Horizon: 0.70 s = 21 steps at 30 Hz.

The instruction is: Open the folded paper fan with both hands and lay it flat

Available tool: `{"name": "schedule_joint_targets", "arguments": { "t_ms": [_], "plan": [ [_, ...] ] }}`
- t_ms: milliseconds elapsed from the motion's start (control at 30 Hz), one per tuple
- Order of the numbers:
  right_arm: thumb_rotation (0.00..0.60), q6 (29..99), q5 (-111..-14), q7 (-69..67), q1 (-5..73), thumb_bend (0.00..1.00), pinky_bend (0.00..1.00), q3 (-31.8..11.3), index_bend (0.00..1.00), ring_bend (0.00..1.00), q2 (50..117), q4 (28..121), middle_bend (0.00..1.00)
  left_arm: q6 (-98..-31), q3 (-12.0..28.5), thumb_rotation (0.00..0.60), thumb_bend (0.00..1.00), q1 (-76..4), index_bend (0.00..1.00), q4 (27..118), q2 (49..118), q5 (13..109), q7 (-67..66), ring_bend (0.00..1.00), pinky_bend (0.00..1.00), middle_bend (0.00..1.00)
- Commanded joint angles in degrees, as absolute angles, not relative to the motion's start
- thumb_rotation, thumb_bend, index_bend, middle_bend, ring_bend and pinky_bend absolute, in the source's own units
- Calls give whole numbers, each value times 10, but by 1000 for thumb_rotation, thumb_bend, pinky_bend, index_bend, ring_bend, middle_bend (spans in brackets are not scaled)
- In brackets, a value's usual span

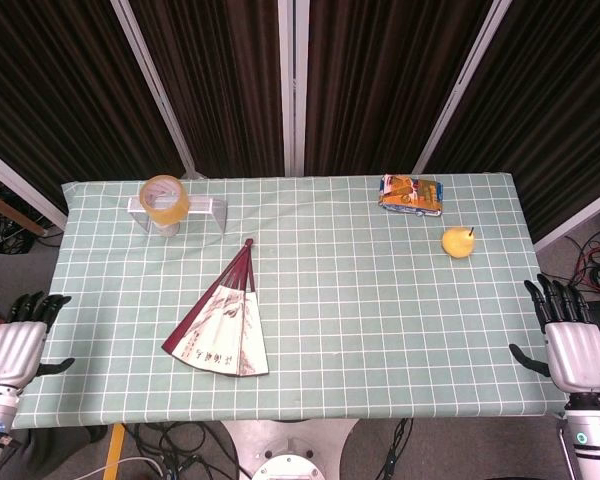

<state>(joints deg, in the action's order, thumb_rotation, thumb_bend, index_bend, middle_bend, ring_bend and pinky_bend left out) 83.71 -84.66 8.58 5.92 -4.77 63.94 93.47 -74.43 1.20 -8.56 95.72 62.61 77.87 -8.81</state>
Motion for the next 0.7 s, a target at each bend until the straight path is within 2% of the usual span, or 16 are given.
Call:
{"name": "schedule_joint_targets", "arguments": {
  "t_ms": [33,433,700],
  "plan": [
    [552,839,-847,85,59,98,0,-49,0,0,639,936,0,-754,15,600,0,-83,129,952,634,778,-89,46,60,119],
    [556,862,-860,67,49,106,0,-47,0,0,636,933,0,-839,32,600,0,-51,129,938,679,779,-97,47,60,119],
    [557,867,-873,55,51,120,0,-46,0,0,634,931,0,-847,50,600,0,-59,130,933,701,783,-87,46,72,119]
  ]
}}
